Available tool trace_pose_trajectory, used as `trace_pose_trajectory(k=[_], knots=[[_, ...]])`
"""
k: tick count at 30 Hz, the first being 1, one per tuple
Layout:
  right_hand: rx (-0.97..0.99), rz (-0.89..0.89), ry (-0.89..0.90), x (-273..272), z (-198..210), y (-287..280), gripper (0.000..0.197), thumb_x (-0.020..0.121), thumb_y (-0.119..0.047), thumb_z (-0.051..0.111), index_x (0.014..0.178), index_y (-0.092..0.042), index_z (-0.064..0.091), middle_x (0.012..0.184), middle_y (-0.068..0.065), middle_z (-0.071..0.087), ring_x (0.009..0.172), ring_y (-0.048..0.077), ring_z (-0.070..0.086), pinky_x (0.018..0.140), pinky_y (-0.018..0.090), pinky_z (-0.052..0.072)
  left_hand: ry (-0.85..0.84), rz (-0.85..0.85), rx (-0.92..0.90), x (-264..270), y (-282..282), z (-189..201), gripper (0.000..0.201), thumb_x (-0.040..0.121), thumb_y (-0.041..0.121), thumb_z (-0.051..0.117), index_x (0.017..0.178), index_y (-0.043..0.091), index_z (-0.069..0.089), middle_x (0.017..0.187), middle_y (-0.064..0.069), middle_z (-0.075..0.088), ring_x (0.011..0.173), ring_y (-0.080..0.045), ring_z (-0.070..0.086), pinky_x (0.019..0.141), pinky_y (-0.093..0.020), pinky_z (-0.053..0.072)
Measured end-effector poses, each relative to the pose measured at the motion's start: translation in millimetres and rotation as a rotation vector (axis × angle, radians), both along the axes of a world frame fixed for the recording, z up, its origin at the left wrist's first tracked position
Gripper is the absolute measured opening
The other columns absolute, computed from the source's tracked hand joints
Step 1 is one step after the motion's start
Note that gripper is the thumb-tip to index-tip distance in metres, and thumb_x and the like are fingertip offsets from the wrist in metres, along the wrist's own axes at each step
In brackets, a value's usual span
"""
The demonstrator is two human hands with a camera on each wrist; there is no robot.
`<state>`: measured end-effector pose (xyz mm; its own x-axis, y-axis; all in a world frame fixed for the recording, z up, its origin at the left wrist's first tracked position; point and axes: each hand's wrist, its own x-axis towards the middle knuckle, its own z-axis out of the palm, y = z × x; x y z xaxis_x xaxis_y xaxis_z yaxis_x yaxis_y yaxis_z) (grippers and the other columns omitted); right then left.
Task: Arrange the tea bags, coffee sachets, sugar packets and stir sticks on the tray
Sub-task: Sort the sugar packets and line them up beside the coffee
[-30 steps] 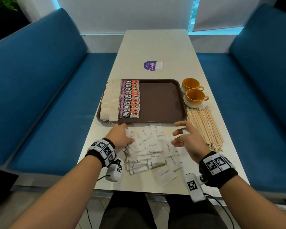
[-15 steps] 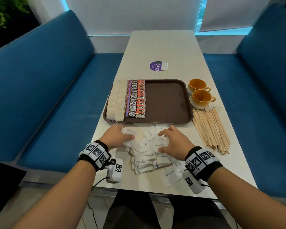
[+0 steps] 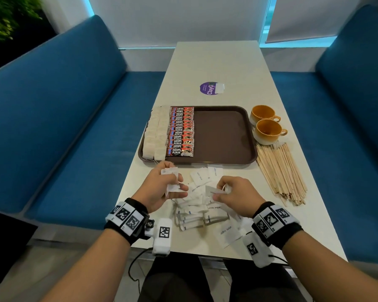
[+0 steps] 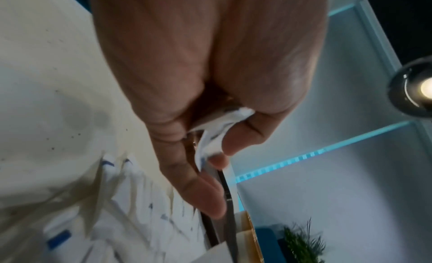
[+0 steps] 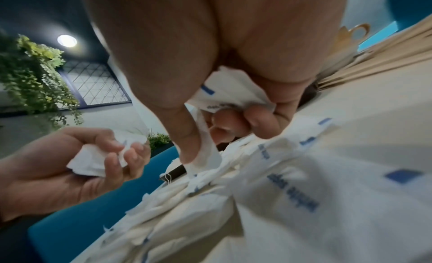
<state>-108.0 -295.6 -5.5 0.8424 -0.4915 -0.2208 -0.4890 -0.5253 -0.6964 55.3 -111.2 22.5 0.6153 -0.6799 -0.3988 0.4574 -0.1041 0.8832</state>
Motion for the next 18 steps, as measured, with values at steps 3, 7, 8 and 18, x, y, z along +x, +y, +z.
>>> trace_pose_trajectory(k=[3, 7, 8, 18], knots=[[0.064, -0.042, -0.055, -4.7, 1.0, -5.2, 0.016, 0.085, -0.032, 0.081, 0.083, -0.022, 0.068, 0.085, -0.005, 0.067, 0.075, 0.008, 0.056, 0.065, 0.023, 0.04, -0.078, -0.029, 0.067, -4.2, -3.7, -5.7, 0.046, 0.088, -0.016, 0.049, 0.118, 0.018, 0.055, 0.075, -0.007, 0.052, 0.068, -0.023, 0.058, 0.071, -0.045, 0.059], [0.287, -0.125, -0.152, -12.3, 6.3, -10.6, 0.018, 0.087, -0.026, 0.08, 0.08, -0.015, 0.068, 0.07, -0.002, 0.06, 0.058, 0.011, 0.052, 0.06, 0.024, 0.046, -0.326, -0.071, 0.219, -6.6, -9.2, -13.5, 0.015, 0.092, 0.0, 0.063, 0.092, 0.015, 0.063, 0.077, -0.004, 0.054, 0.059, -0.017, 0.047, 0.062, -0.033, 0.044], [0.36, -0.17, -0.181, -14.9, 6.7, -13.0, 0.02, 0.088, -0.022, 0.079, 0.08, -0.01, 0.065, 0.067, 0.001, 0.059, 0.054, 0.013, 0.05, 0.056, 0.026, 0.044, -0.428, -0.064, 0.304, -4.4, -10.4, -17.2, 0.011, 0.091, 0.007, 0.067, 0.086, 0.016, 0.063, 0.081, -0.001, 0.06, 0.059, -0.017, 0.047, 0.063, -0.033, 0.044], [0.907, -0.567, -0.344, -36.2, 13.2, -19.6, 0.029, 0.091, 0.006, 0.033, 0.114, 0.003, 0.05, 0.091, 0.026, 0.06, 0.066, 0.029, 0.054, 0.057, 0.035, 0.041, -0.936, -0.454, 0.877, -2.0, -45.6, -30.6, 0.046, 0.081, 0.052, 0.077, 0.11, 0.018, 0.064, 0.121, -0.001, 0.065, 0.113, -0.02, 0.06, 0.091, -0.031, 0.048]])
